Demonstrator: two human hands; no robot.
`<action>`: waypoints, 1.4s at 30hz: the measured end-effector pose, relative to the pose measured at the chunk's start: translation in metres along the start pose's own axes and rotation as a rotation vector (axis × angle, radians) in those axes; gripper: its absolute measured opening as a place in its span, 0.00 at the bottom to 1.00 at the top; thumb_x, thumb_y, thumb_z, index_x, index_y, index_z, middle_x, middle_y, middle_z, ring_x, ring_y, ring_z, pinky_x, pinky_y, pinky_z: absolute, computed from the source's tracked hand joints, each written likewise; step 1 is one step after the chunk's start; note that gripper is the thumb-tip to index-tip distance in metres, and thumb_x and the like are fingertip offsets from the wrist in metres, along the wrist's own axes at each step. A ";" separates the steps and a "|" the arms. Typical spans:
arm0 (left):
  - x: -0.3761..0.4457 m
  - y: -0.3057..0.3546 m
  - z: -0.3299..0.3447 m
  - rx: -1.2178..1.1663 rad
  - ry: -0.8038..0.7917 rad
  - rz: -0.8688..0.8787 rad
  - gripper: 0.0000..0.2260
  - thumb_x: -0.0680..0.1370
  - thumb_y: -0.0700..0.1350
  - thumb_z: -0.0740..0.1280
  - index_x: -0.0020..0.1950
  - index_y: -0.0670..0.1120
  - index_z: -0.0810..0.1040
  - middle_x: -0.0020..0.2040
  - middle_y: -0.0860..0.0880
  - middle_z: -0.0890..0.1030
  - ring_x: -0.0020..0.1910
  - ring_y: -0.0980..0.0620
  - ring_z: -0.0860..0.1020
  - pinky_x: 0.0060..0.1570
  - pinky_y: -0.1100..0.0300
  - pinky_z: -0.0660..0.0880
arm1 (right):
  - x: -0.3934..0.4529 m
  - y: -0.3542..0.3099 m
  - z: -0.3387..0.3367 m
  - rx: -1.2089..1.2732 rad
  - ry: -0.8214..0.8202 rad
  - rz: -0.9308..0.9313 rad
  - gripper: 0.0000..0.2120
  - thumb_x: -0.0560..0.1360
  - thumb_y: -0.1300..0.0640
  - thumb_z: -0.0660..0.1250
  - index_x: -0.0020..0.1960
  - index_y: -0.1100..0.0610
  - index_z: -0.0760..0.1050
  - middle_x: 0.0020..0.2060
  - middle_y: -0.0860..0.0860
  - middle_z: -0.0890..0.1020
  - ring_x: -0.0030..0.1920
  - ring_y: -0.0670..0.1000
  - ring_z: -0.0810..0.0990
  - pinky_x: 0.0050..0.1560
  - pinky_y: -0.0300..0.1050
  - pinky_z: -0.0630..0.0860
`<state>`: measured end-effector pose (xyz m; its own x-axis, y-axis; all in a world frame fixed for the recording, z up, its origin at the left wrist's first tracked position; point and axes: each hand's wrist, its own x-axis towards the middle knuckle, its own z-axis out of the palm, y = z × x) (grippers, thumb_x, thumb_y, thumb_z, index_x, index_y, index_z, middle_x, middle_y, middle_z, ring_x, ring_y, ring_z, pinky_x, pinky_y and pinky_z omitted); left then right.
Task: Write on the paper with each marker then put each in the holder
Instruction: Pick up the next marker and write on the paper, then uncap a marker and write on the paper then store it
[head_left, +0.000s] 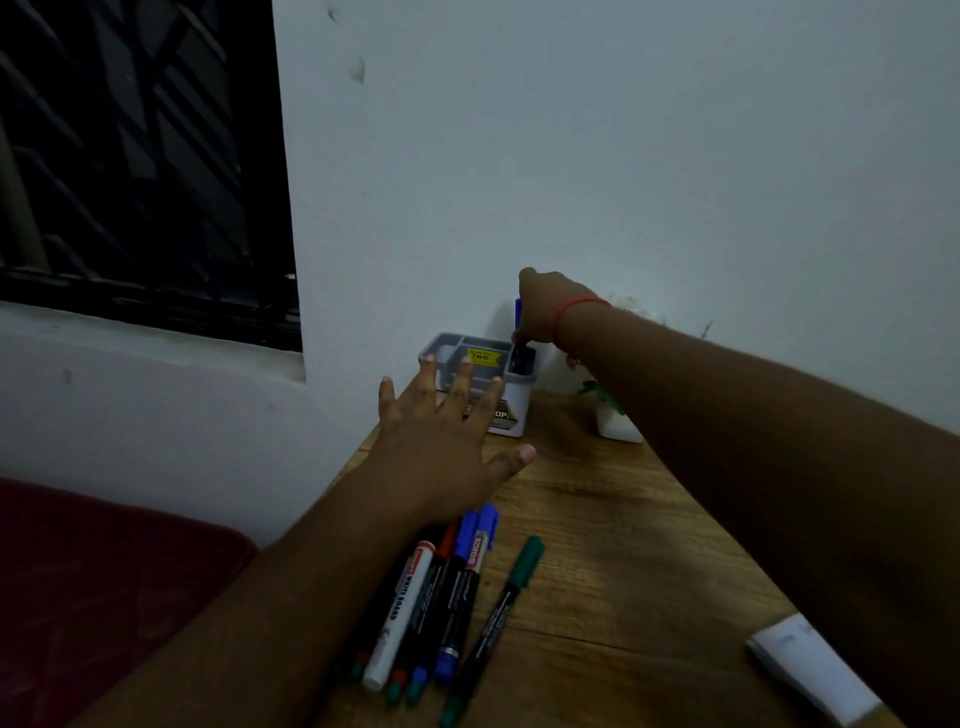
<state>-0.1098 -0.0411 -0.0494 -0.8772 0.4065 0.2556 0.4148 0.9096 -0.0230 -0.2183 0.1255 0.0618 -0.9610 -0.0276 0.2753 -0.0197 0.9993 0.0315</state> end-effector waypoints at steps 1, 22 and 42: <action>0.000 0.000 -0.001 0.000 -0.008 -0.001 0.44 0.63 0.77 0.27 0.76 0.60 0.32 0.78 0.48 0.29 0.76 0.40 0.29 0.67 0.32 0.31 | 0.001 0.000 0.002 0.015 0.020 0.011 0.31 0.71 0.56 0.78 0.67 0.62 0.66 0.61 0.64 0.79 0.59 0.65 0.80 0.50 0.56 0.78; -0.021 0.028 -0.025 0.018 -0.312 0.365 0.32 0.74 0.74 0.52 0.72 0.58 0.68 0.81 0.51 0.51 0.79 0.47 0.39 0.71 0.31 0.36 | -0.270 0.099 -0.002 0.213 0.449 -0.279 0.27 0.80 0.37 0.59 0.69 0.57 0.69 0.61 0.54 0.79 0.59 0.51 0.76 0.57 0.46 0.73; -0.020 0.097 -0.043 -0.555 -0.096 0.247 0.13 0.79 0.58 0.65 0.40 0.51 0.73 0.36 0.52 0.77 0.33 0.60 0.74 0.35 0.60 0.70 | -0.314 0.191 0.020 0.419 0.262 -0.107 0.20 0.78 0.41 0.64 0.65 0.51 0.71 0.48 0.44 0.81 0.41 0.37 0.76 0.39 0.37 0.69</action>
<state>-0.0414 0.0352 -0.0148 -0.7464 0.6288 0.2178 0.6497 0.6177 0.4431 0.0745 0.3259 -0.0380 -0.8468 -0.0818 0.5255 -0.2749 0.9132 -0.3009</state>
